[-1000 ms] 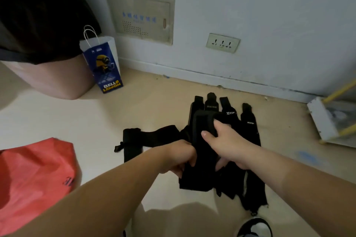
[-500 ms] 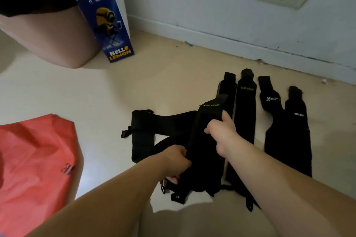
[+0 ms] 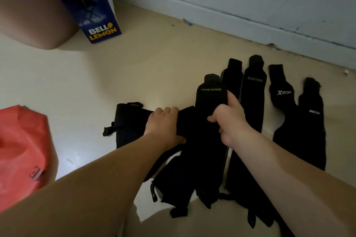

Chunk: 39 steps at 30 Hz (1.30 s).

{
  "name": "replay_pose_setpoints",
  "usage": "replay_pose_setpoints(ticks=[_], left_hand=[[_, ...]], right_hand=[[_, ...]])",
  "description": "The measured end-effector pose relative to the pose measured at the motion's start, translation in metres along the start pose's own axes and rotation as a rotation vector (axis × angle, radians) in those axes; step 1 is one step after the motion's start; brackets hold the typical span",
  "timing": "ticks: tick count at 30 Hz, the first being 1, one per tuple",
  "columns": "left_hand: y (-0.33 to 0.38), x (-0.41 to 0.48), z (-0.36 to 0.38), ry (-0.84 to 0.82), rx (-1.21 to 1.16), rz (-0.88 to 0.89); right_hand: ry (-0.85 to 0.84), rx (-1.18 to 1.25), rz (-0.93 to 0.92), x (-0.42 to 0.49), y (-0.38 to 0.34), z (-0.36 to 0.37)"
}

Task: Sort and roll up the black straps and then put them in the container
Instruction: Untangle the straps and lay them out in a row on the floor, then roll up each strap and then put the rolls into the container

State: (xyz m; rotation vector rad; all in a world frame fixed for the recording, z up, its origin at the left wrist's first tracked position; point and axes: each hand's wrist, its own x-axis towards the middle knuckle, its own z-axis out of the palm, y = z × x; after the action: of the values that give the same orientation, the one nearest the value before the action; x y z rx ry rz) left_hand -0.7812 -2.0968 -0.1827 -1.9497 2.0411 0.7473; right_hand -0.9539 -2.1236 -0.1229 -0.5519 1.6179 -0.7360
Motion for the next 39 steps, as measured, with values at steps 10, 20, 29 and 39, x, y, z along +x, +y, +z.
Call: replay_pose_setpoints(ticks=[10,20,29,39], left_hand=[[-0.051,-0.008,-0.044,0.183,-0.082,-0.295],[-0.08,-0.015,-0.018,0.124,-0.533,-0.439],[-0.079,-0.005,-0.014,0.16,-0.416,-0.484],[-0.066,-0.027,-0.068,0.19,-0.275,-0.301]], right_hand=[[-0.011,0.177,-0.023,-0.001,-0.007,0.017],[-0.181,-0.066,-0.117,0.027,-0.012,0.042],[-0.196,-1.124,-0.528,0.042,0.032,0.052],[-0.303,-1.014,-0.383,0.008,0.03,0.037]])
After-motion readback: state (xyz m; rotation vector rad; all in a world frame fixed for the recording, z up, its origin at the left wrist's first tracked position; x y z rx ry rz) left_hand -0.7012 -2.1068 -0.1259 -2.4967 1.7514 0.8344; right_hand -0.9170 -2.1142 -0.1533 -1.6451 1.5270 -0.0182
